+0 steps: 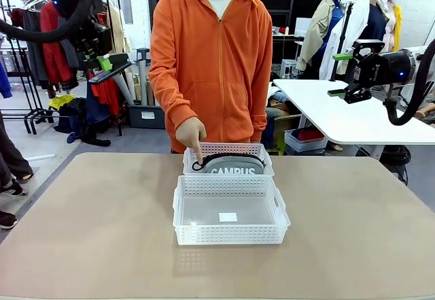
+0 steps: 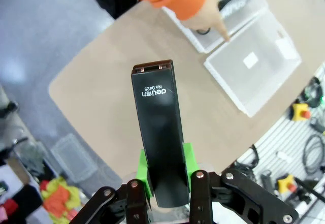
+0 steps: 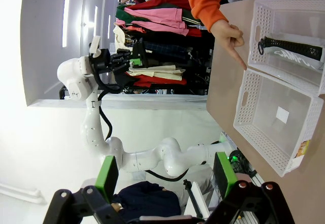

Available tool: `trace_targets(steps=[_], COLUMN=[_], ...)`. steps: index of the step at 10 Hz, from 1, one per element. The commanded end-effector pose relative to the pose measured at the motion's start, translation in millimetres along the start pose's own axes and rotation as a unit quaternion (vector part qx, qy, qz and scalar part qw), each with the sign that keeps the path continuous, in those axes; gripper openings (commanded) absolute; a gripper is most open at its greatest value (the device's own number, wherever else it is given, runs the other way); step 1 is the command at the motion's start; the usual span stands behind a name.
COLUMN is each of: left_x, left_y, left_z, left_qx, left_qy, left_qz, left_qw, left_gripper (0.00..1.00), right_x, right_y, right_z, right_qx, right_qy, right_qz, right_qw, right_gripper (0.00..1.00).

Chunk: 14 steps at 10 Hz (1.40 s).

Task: Distribute items into two baskets.
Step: Place the picked Stapler into the Organizing basket as instructed by the person.

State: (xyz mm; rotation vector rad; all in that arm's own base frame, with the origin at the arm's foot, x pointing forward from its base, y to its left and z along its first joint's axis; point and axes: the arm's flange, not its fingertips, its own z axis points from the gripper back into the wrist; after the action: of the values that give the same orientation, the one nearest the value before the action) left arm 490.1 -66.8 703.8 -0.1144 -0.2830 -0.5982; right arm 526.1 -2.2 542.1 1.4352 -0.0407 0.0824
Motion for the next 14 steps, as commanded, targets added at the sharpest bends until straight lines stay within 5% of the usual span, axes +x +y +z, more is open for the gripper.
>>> trace_targets(steps=[1,4,11,14], left_x=[-11.5,-6.6,3.2,34.0], left_y=[-16.9,-38.6,-43.1,-114.6], left_z=[4.5,2.0,6.1,-2.1], left_qx=[-0.010,-0.024,-0.016,0.010], left_qy=[-0.045,-0.055,-0.039,0.004], left_qz=[-0.058,-0.131,-0.113,-0.262], left_qw=[0.997,0.990,0.993,0.965], left_gripper=[0.00,0.00,0.00,0.00], right_x=[-0.1,-0.1,-0.1,-0.1], right_y=[2.6,2.6,2.6,2.6], right_z=[0.4,0.4,0.4,0.4], right_qx=[0.000,0.000,0.000,0.000], right_qy=[0.001,0.001,0.001,0.001], right_qz=[0.002,0.002,0.002,0.002], right_qw=[1.000,1.000,1.000,1.000], right_gripper=[1.00,1.00,1.00,1.00])
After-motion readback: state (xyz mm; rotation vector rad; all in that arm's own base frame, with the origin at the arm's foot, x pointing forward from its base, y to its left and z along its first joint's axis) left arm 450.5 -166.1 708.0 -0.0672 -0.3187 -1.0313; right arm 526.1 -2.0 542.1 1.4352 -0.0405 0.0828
